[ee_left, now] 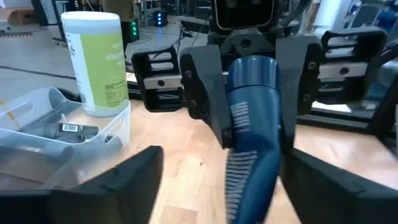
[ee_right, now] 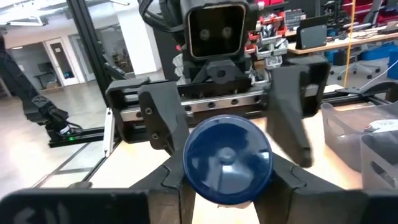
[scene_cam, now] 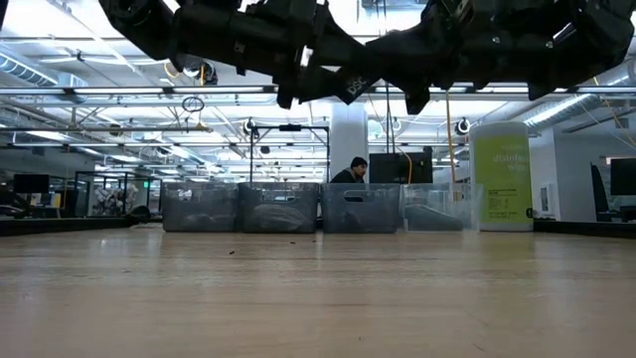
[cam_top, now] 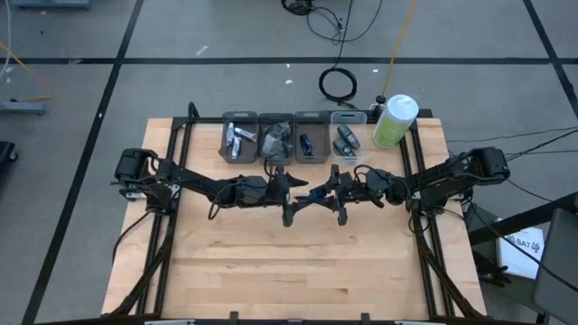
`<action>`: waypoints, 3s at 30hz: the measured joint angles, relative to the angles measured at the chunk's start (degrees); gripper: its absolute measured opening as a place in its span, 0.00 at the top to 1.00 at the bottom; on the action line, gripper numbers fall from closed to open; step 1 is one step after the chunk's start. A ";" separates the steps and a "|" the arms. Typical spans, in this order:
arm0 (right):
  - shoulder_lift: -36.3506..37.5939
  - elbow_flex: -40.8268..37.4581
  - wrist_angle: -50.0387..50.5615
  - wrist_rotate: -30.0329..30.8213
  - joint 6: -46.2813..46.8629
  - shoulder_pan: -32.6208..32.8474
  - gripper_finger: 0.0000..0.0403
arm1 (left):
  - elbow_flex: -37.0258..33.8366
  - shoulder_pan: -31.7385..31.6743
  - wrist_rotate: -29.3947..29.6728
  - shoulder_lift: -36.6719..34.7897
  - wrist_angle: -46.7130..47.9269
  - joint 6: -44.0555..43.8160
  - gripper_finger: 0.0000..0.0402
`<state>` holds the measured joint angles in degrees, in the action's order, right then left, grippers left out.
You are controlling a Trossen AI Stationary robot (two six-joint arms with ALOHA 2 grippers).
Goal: Pick & Place Travel size toiletries
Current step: Put the shave cream into the right black bin, then return to Home Position
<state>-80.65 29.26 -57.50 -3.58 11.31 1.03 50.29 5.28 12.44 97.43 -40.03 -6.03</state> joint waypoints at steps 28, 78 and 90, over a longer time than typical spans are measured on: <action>6.26 -0.76 9.20 6.54 0.00 -2.91 0.74 | -25.04 1.31 1.13 -50.11 26.67 5.91 0.02; -18.43 16.96 20.34 8.03 -0.02 -31.88 0.68 | -46.53 1.07 1.46 -97.05 46.00 3.67 0.02; -13.40 16.97 18.74 6.71 -2.79 -31.74 0.53 | -46.56 1.07 1.72 -97.07 45.92 3.35 0.02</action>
<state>-94.05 46.22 -38.76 3.13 8.53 -30.71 3.73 6.35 14.15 0.36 5.89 -2.68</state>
